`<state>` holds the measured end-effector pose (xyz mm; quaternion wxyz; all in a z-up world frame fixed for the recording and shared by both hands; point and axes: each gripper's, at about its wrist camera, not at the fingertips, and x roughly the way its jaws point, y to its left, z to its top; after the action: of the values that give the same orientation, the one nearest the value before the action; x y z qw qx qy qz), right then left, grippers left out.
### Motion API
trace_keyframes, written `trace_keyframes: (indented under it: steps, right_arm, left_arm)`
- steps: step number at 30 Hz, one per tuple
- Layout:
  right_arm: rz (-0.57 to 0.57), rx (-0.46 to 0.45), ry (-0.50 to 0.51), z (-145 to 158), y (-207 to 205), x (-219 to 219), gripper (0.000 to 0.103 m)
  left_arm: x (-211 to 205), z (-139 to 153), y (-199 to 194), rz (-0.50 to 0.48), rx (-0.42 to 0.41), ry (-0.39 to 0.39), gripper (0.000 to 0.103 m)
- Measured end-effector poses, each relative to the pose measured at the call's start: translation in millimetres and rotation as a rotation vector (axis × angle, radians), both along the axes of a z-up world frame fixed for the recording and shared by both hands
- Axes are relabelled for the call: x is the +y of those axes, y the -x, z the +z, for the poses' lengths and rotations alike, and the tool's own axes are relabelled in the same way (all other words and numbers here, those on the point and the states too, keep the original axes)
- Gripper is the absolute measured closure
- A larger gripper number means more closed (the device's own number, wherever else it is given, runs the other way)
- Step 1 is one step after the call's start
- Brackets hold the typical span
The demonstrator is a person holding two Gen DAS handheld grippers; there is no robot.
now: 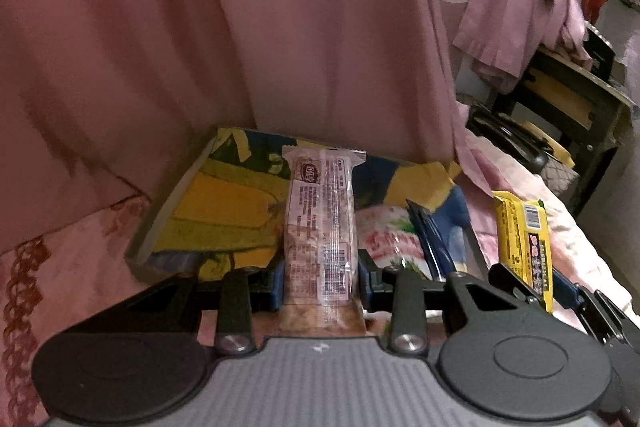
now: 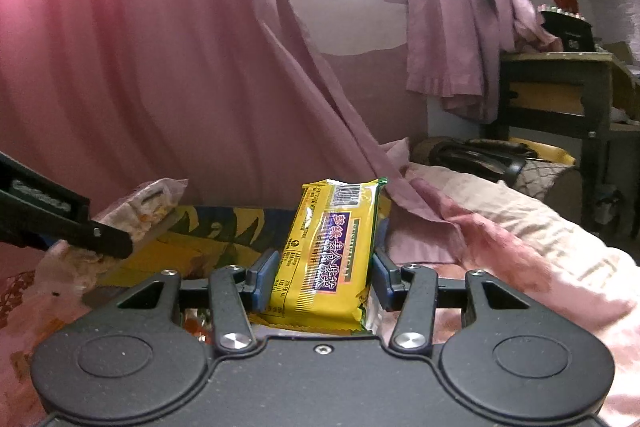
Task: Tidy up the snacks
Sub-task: 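Carry the wafer bar and cracker pack into the tray and release both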
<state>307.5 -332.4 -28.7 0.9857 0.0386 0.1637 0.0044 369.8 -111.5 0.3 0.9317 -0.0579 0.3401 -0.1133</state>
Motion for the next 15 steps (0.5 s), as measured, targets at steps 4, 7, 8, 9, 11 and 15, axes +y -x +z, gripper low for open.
trace_keyframes:
  steps: [4, 7, 8, 9, 11, 15]
  right_arm:
    - [0.034, -0.002, 0.011, -5, -29, 8, 0.052]
    - [0.050, 0.016, -0.001, -9, -53, 13, 0.052]
    - [0.053, 0.021, -0.002, -11, -59, 15, 0.052]
    - [0.058, 0.032, 0.000, -13, -65, 16, 0.052]
    - [0.066, 0.054, -0.003, -19, -76, 16, 0.052]
    - [0.065, 0.114, -0.024, -32, -92, 12, 0.052]
  left_arm:
    - [-4, -13, -32, 0.013, 0.001, 0.001, 0.065]
    - [-8, -25, -57, 0.028, 0.019, 0.005, 0.065]
    - [-10, -29, -64, 0.027, 0.026, -0.001, 0.065]
    - [-12, -33, -70, 0.023, 0.031, -0.012, 0.065]
    - [-18, -39, -79, 0.014, 0.037, -0.030, 0.065]
    - [-24, -53, -91, 0.033, 0.079, -0.018, 0.065]
